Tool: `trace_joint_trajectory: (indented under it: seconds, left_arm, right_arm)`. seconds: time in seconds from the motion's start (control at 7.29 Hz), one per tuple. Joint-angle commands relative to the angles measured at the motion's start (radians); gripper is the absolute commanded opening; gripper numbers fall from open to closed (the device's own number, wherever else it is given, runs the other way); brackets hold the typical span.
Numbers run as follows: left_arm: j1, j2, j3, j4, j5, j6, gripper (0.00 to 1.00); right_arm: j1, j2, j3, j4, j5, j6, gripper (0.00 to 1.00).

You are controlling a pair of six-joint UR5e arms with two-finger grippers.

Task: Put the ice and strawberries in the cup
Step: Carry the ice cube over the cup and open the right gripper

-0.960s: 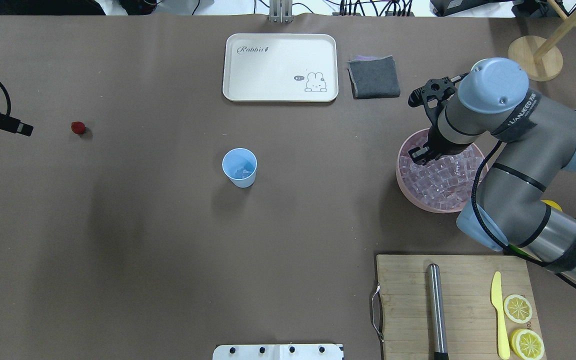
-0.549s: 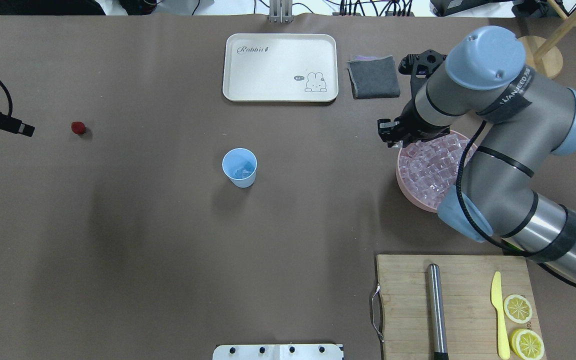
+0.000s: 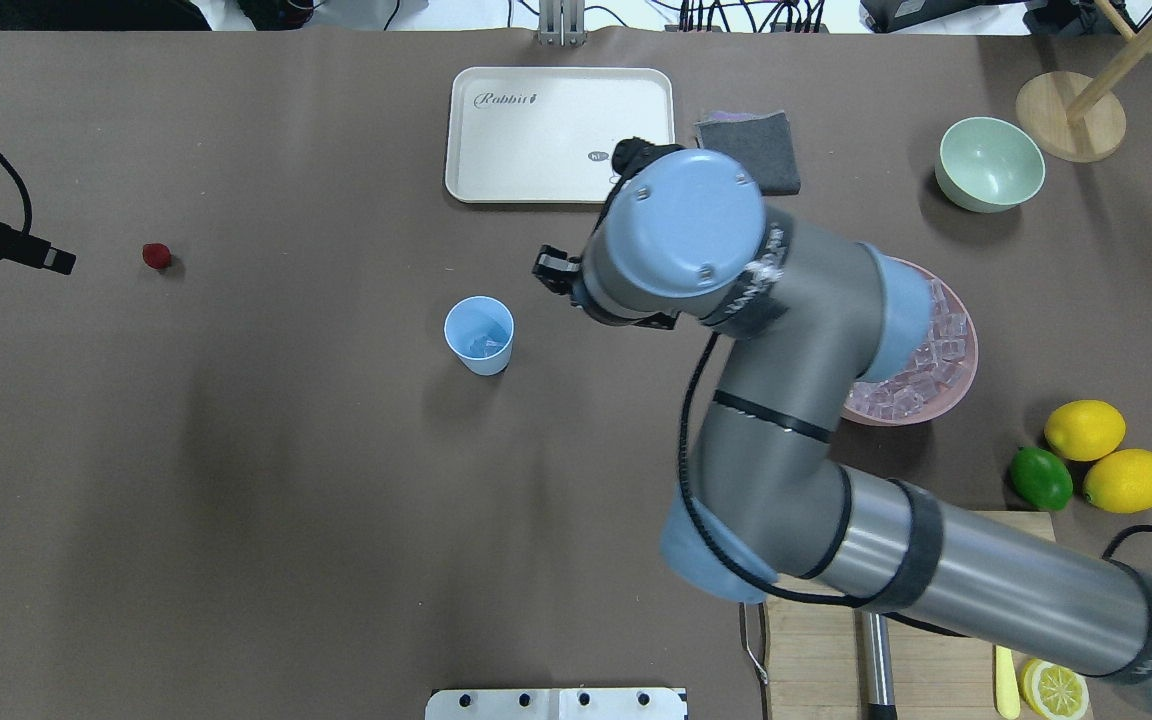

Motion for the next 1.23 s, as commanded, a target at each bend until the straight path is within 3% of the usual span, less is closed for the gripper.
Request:
trace_joint_trajectory:
  seconds: [0.0, 0.41, 0.55, 0.69, 0.96, 1.1]
  left_arm:
    - [-0.001, 0.000, -0.001, 0.000, 0.000, -0.001, 0.99]
    - [0.001, 0.000, -0.001, 0.000, 0.000, -0.001, 0.99]
    - [0.001, -0.001, 0.001, 0.000, 0.000, -0.003, 0.99]
    - [0.001, -0.001, 0.001, 0.000, 0.000, -0.003, 0.99]
    - [-0.001, -0.001, -0.002, 0.000, 0.000, -0.003, 0.99]
    - [-0.001, -0.001, -0.002, -0.002, 0.000, -0.001, 0.99]
  right_arm:
    - [-0.047, 0.210, -0.255, 0.005, -0.082, 0.135, 0.00]
    - [-0.070, 0.222, -0.295, 0.008, -0.103, 0.125, 0.00]
    - [-0.076, 0.207, -0.296, 0.070, -0.105, 0.123, 0.56]
    - [-0.099, 0.145, -0.287, 0.159, -0.106, 0.113, 0.99]
    - [-0.096, 0.141, -0.284, 0.169, -0.093, 0.103, 1.00]
    - [-0.059, 0.136, -0.282, 0.141, -0.030, 0.094, 1.00]
